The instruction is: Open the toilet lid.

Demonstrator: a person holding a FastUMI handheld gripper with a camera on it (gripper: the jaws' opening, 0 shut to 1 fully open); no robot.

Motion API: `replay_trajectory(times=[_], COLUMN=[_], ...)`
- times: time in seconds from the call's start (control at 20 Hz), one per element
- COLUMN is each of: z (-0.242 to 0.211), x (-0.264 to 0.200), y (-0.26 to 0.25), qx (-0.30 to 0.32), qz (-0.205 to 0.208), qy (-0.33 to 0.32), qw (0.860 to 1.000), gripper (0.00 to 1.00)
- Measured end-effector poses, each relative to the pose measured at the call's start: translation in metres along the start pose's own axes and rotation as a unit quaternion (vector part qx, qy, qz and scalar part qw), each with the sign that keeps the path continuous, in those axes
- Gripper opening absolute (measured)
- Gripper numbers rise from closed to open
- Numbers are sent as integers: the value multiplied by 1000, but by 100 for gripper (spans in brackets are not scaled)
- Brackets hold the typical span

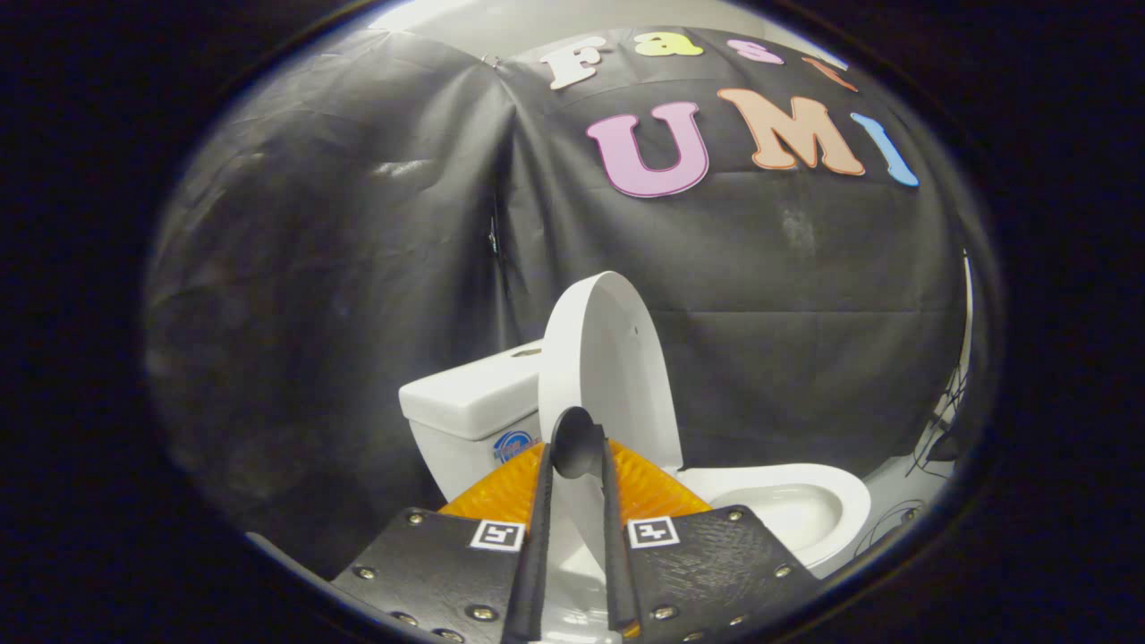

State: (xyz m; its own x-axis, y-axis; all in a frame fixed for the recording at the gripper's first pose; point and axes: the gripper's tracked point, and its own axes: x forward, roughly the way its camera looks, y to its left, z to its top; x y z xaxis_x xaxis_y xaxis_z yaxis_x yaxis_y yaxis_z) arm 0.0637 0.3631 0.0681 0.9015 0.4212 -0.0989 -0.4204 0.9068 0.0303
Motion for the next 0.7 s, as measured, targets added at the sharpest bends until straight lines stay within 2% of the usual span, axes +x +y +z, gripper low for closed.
replay_trajectory(times=[0.35, 0.7], z=[15, 28], x=[-20, -44], y=[-41, -93], qx=[2, 22], qz=[-34, -69], qy=[-11, -16], qw=[999, 997], gripper=[81, 92])
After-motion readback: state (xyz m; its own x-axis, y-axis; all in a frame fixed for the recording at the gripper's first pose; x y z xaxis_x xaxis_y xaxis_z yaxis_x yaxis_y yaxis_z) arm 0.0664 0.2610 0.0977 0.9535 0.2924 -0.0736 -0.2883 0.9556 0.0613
